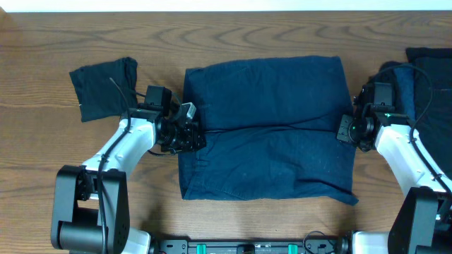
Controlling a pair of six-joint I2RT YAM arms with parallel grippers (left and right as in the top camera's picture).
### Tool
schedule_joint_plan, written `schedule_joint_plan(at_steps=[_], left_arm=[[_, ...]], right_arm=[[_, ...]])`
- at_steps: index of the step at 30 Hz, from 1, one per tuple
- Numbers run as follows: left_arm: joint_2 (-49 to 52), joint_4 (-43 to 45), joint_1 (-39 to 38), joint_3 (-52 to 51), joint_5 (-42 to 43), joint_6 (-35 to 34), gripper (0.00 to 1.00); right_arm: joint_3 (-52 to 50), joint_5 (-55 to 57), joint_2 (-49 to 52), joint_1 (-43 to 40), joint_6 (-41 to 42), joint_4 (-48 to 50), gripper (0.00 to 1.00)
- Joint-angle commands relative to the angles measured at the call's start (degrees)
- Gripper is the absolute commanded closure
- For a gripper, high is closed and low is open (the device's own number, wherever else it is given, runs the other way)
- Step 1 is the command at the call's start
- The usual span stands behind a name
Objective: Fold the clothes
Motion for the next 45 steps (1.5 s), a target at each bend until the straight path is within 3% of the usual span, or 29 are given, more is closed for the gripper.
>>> schedule_joint_plan(at_steps=[1,19,24,25,29,33,39,45], left_arm=[[0.07,0.22,0.17,-0.98,-0.66,0.50,0.58],[0.07,0.42,0.17,-1.09,4.37,0.37,0.57],[0.07,0.46,0.17,-1.14,4.37,0.37,0.52],[0.07,0.46,0.17,-1.16,4.37,0.37,0.53],[0.07,0.44,0.17,-1.20,4.31,0.37,0.78],[0.07,-0.22,0.17,-1.18,4.31,0.37,0.94],[-1.42,-5.90,0.39,0.26,3.10,-0.04,0.94],[-4.63,-12.35,0.35,0.70,-8.74,-2.23,0.94]], right_arm=[[-0.31,0.59,0.04,0.57,0.37,-0.02,0.65],[-0.31,0.59,0.04,0.57,0.37,-0.02,0.64],[-0.31,0.59,0.04,0.57,0.37,-0.02,0.64],[-0.31,0.59,0.04,0.57,0.37,-0.02,0.63],[-0.31,0.59,0.04,0.57,0.37,0.00,0.63],[-0.31,0.59,0.04,0.57,0.33,0.00,0.63],[-0.31,0.55,0.04,0.57,-0.24,0.07,0.64],[-0.31,0.35,0.04,0.57,-0.24,0.20,0.64]])
